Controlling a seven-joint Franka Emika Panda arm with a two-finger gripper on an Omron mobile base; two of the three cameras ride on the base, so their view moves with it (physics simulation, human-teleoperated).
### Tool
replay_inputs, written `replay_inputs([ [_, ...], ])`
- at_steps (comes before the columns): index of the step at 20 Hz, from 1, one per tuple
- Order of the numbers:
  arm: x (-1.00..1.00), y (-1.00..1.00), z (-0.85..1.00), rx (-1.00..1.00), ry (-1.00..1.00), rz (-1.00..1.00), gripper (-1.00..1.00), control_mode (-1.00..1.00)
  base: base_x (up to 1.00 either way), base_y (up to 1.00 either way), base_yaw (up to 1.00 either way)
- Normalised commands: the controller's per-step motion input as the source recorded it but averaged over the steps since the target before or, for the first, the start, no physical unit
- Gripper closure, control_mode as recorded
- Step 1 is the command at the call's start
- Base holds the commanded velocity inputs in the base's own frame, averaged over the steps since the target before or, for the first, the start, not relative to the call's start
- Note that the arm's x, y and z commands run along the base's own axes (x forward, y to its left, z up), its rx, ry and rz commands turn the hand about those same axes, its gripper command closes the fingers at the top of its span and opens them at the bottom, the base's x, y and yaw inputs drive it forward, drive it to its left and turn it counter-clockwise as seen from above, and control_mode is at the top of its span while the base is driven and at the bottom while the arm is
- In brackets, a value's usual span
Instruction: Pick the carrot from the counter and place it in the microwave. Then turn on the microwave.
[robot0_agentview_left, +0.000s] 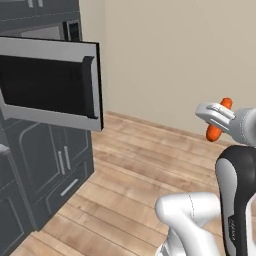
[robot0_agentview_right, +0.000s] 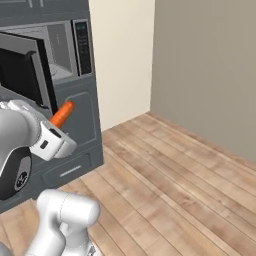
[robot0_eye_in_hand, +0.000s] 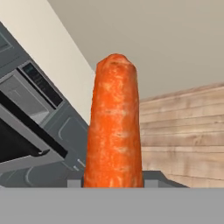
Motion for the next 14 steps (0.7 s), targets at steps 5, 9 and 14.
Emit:
replay_inputs([
  [5, 0.00, 0.00, 0.00, 0.00, 0.00, 0.00, 1.00, 1.00, 0.35, -0.36, -0.03],
  [9, 0.00, 0.00, 0.00, 0.00, 0.00, 0.00, 1.00, 1.00, 0.37, -0.38, -0.03],
  [14, 0.00, 0.00, 0.00, 0.00, 0.00, 0.00, 1.00, 1.00, 0.41, -0.37, -0.01],
])
